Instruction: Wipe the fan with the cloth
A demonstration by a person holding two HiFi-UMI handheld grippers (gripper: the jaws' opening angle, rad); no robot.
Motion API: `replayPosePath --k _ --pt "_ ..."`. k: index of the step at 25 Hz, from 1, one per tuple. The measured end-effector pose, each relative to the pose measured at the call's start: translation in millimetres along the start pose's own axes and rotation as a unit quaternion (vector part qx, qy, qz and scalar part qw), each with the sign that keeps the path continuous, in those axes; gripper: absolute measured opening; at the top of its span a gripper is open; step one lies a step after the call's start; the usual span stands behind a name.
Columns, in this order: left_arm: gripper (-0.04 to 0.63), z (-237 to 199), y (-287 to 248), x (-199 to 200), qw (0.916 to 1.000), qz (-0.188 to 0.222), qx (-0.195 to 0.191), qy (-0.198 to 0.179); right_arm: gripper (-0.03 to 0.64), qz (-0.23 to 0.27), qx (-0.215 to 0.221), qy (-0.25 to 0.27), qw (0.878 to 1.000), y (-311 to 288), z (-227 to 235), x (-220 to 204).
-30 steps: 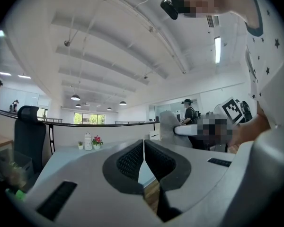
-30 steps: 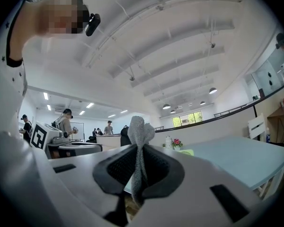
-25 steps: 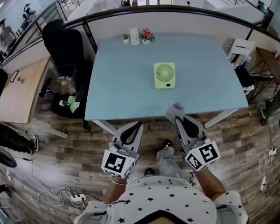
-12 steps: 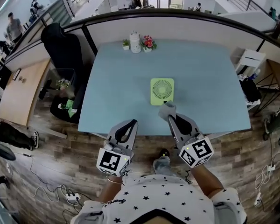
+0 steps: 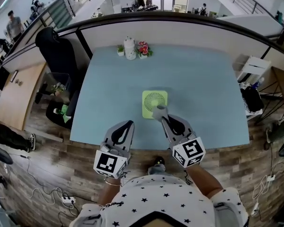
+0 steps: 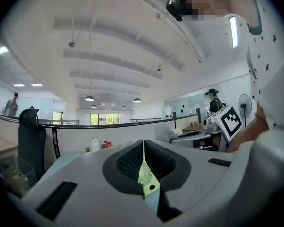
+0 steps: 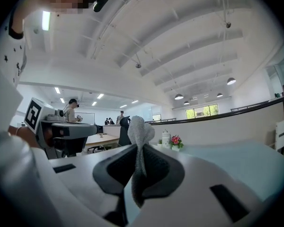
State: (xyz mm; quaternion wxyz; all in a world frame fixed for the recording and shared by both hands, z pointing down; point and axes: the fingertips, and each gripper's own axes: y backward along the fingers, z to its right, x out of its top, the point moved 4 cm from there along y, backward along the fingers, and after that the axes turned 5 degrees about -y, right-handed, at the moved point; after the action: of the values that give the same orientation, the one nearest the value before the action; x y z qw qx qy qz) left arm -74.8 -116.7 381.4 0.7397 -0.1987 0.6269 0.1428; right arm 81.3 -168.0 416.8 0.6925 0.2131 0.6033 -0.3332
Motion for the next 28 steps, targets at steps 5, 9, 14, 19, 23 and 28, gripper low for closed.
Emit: replayPosePath --k 5,9,14,19,23,28 --pt "0.032 0 -19 1 0.9999 0.002 0.014 -0.003 0.031 -0.030 -0.004 0.031 0.999 -17 19 -13" --pt "0.032 -5 -25 -6 0.9996 -0.005 0.025 0.007 0.031 -0.060 -0.010 0.031 0.998 -38 27 -27" --pt "0.032 -23 -28 -15 0.9994 -0.008 0.028 0.018 0.031 -0.088 -0.023 0.010 0.996 -72 27 -44" --pt "0.032 -54 -37 -21 0.9995 -0.013 0.018 0.022 0.031 -0.109 -0.048 0.005 0.993 -111 26 -58" --pt "0.032 -78 -42 -21 0.9997 -0.012 0.007 0.021 0.031 -0.124 -0.065 -0.003 0.990 -137 28 -68" --pt "0.032 -102 -41 -27 0.9996 -0.016 0.007 0.025 0.031 -0.145 -0.079 -0.014 0.986 -158 31 -83"
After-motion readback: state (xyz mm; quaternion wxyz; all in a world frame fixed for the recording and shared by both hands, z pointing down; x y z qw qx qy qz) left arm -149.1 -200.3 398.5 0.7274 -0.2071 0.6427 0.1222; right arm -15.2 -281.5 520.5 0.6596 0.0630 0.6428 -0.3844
